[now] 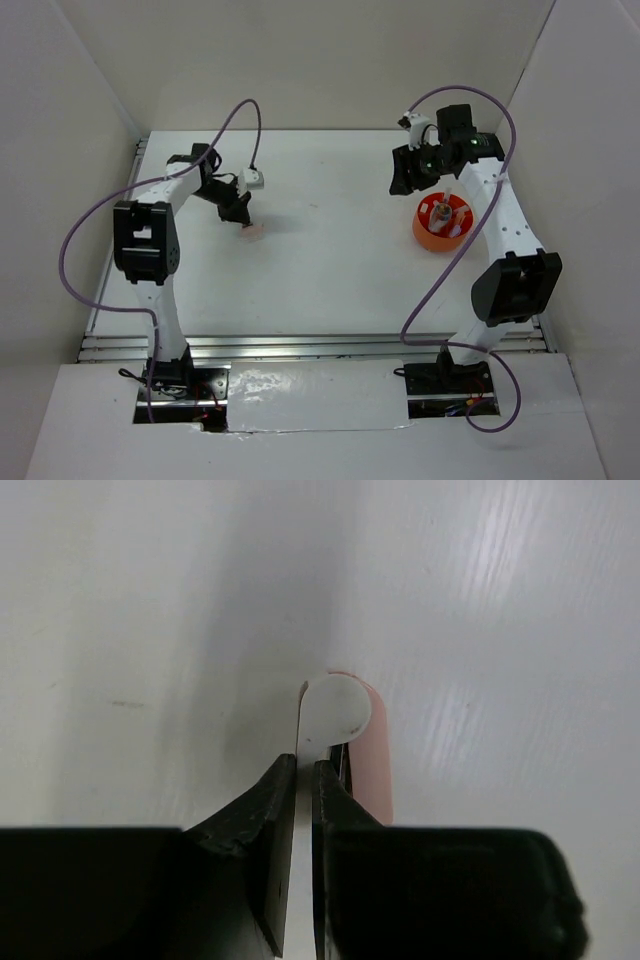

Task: Sort the stationery into containers
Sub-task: Pick up the stapler from the center of the board, then place the stapler in the storage box.

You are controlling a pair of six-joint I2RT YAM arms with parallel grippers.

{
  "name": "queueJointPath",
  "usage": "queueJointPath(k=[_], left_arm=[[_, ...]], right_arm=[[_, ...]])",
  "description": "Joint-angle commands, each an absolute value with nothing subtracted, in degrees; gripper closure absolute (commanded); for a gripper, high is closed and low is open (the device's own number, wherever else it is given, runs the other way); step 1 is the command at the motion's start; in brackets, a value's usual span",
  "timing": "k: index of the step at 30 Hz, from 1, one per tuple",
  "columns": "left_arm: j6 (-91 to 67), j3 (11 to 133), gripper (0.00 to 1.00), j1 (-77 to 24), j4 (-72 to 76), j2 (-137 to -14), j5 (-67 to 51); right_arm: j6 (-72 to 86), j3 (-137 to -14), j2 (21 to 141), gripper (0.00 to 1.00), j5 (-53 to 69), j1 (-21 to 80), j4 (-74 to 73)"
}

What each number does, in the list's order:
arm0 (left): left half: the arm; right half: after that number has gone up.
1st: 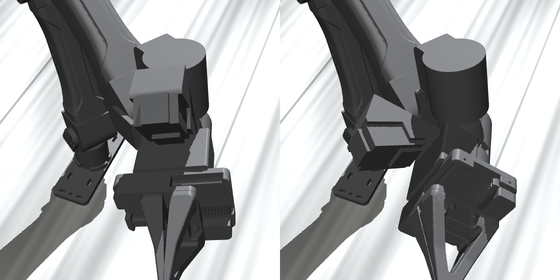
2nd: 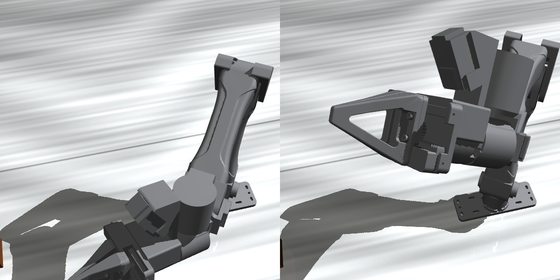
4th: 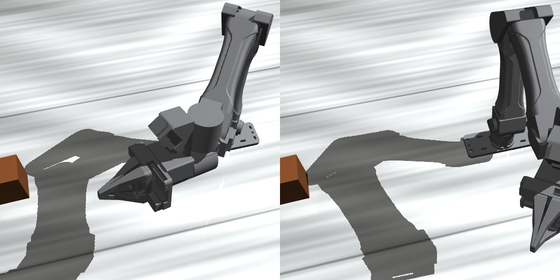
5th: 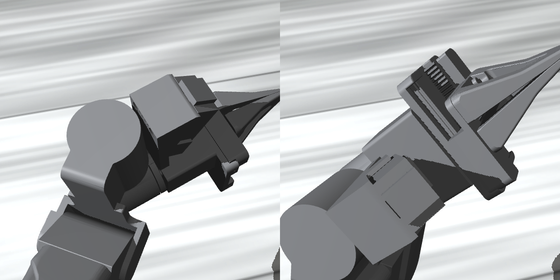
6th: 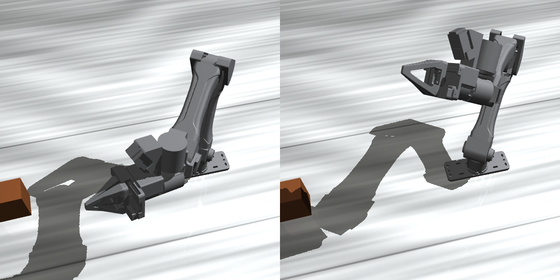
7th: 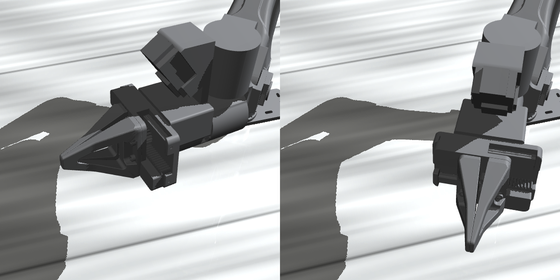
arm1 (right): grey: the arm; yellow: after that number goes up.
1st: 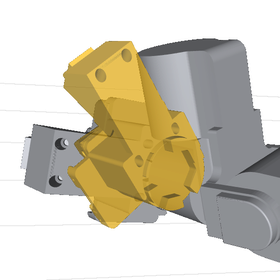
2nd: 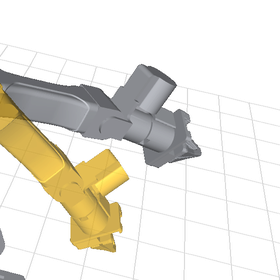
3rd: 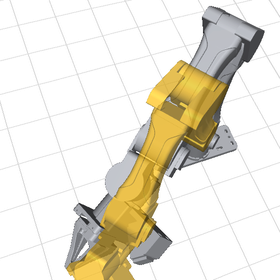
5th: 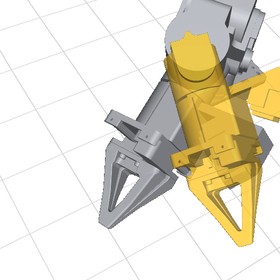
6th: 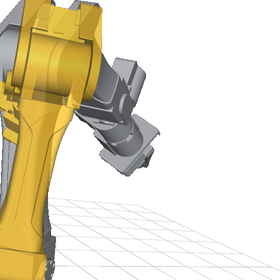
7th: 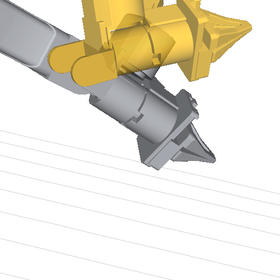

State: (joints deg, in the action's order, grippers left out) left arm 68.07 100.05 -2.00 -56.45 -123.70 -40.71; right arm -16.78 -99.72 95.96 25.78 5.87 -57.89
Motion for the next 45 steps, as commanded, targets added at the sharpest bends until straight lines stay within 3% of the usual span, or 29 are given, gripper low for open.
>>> queueJointPath(k=[1, 5, 8, 9, 10, 11, 18, 27, 34, 45], left_arm=[[40.0, 93.4, 1.0, -1.8, -38.3, -110.1, -46.0], [10.7, 75.7, 1.0, -1.0, -8.5, -97.3, -36.3], [-5.4, 69.9, 1.0, -1.9, -0.6, -89.0, -26.1], [-8.8, 69.3, 1.0, -3.8, 1.4, -85.6, -22.4], [-14.4, 68.6, 1.0, -4.6, 1.4, -83.9, -18.9], [-16.8, 68.3, 1.0, -5.3, 1.4, -82.5, -16.6], [-37.3, 70.0, 1.0, -8.5, -4.8, -76.8, -12.9], [-41.0, 75.3, 1.0, -15.2, -11.3, -79.5, -5.2], [-42.5, 72.5, 1.0, -17.3, -9.7, -79.8, -7.0], [-42.2, 72.9, 1.0, -19.5, -8.3, -80.9, -9.4]], right_arm=[[-11.4, -98.6, 90.2, 0.46, 29.5, 6.6, -54.6], [-4.5, -95.4, 87.8, 0.42, 32.4, 7.1, -48.3], [2.2, -95.1, 87.4, 0.4, 35.6, 8.4, -45.2], [3.9, -95.2, 87.6, 0.38, 36.4, 9.0, -44.3], [6.8, -95.8, 88.0, 0.26, 37.1, 10.3, -42.9], [8.2, -96.1, 88.2, 0.21, 38.3, 11.2, -42.0], [15.1, -102.1, 94.6, 0.17, 42.2, 19.4, -38.3], [23.1, -109.4, 103.8, 0.16, 48.3, 26.0, -35.1], [22.9, -115.5, 108.5, 0.16, 40.2, 29.9, -36.7], [24.3, -115.6, 113.2, 0.19, 37.3, 30.9, -36.9]])
